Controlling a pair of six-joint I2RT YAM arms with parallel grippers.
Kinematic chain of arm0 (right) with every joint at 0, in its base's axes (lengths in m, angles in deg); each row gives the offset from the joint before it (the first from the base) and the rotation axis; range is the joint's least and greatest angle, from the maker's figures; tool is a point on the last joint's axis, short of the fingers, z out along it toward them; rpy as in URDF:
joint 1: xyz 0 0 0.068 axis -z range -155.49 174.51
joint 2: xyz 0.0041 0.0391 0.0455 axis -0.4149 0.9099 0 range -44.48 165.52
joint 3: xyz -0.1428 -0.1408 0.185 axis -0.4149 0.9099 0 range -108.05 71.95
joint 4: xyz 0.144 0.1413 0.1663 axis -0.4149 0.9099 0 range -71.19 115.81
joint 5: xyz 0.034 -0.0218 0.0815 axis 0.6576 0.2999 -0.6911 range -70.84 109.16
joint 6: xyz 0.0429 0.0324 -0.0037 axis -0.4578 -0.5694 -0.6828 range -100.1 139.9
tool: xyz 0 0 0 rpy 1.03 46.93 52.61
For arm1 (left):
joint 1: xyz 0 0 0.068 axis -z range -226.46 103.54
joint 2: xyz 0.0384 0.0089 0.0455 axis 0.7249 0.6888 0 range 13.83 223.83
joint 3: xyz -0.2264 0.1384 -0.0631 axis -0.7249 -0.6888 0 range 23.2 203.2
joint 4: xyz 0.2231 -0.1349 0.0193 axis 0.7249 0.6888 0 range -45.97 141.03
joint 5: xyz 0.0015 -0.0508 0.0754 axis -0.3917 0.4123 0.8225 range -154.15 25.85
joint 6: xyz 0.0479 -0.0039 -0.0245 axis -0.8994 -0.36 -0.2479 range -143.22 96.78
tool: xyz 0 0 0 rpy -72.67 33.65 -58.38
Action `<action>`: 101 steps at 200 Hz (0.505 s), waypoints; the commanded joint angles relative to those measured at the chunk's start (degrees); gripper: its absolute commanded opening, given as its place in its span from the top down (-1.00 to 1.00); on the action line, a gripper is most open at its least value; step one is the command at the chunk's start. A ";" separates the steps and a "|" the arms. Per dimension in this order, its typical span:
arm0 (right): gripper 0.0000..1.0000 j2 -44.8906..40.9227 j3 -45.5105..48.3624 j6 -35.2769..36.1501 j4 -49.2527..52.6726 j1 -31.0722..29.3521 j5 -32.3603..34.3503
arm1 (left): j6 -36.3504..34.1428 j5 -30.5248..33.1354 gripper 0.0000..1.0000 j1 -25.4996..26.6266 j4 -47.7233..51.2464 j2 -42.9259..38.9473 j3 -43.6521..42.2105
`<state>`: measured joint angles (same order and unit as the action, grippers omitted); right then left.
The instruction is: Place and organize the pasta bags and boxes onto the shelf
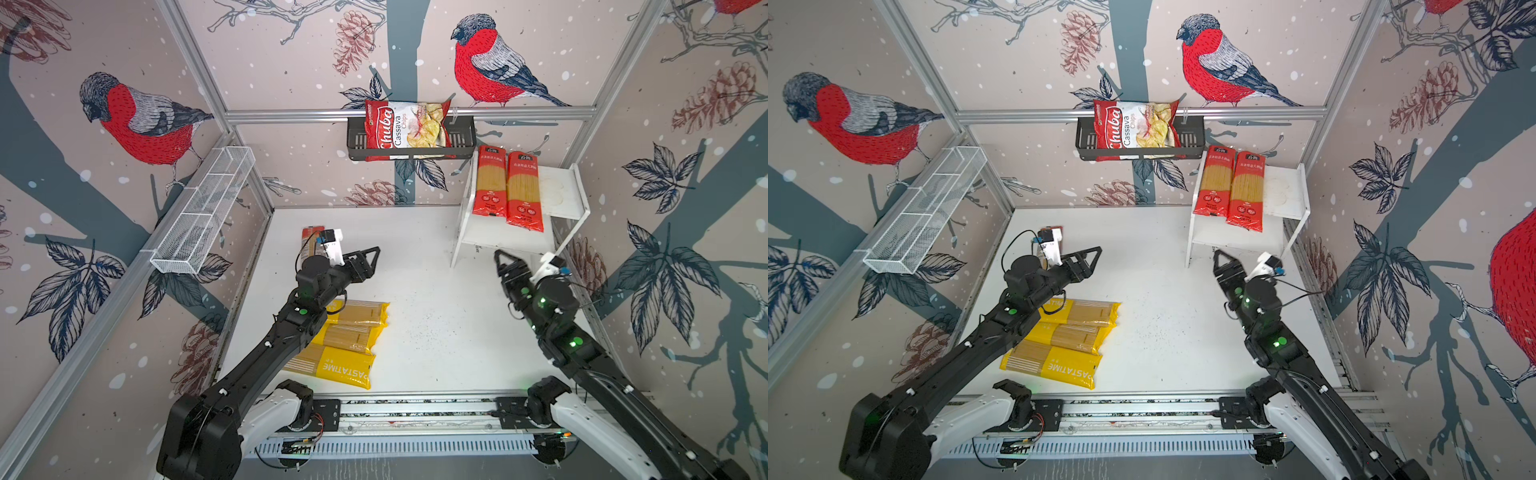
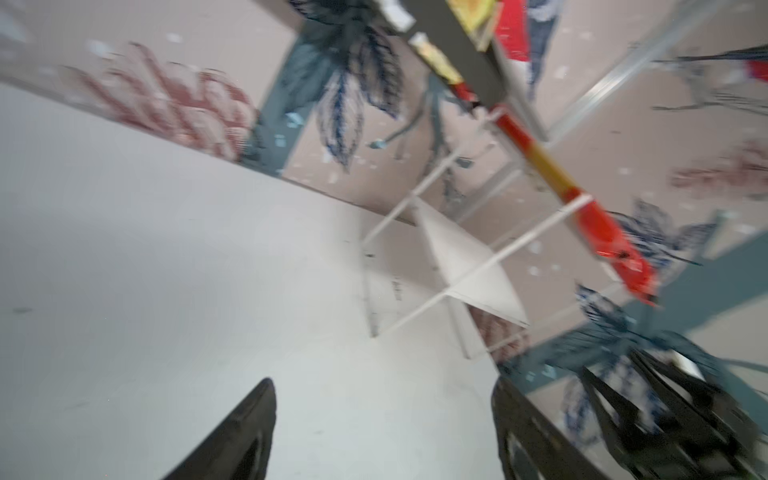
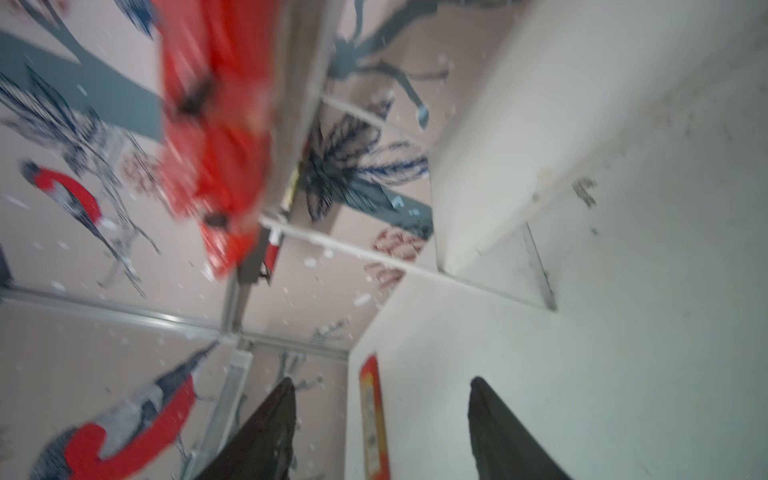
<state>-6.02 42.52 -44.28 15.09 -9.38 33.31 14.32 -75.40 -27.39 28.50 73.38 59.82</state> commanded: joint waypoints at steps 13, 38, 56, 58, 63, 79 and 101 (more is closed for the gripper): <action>-0.28 3.47 2.90 4.46 0.51 -14.34 12.42 | -4.32 6.94 -0.60 -9.24 8.24 2.57 -0.99; -0.26 12.00 2.95 6.08 -4.29 -20.54 11.55 | -7.09 9.23 -0.61 -13.53 9.05 9.78 1.40; -0.25 17.98 1.20 8.09 -6.66 -22.26 8.67 | -8.53 11.62 -0.62 -15.11 10.94 16.64 4.90; -0.25 18.63 1.02 8.41 -6.91 -22.29 8.38 | -8.53 12.61 -0.62 -15.16 11.37 17.27 5.71; -0.25 20.04 0.17 8.82 -7.13 -22.60 7.62 | -8.76 13.86 -0.63 -15.36 12.46 19.15 6.98; -0.25 23.26 -1.49 10.38 -7.85 -23.15 5.53 | -9.92 16.07 -0.65 -16.53 14.52 24.74 11.42; -0.23 24.81 -2.56 11.40 -8.05 -23.67 3.55 | -10.25 14.72 -0.68 -20.04 16.15 31.92 17.08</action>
<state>17.63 41.14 -35.76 9.99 -32.59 39.41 6.19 -62.57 -44.68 41.33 100.13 72.26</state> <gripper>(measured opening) 0.617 0.840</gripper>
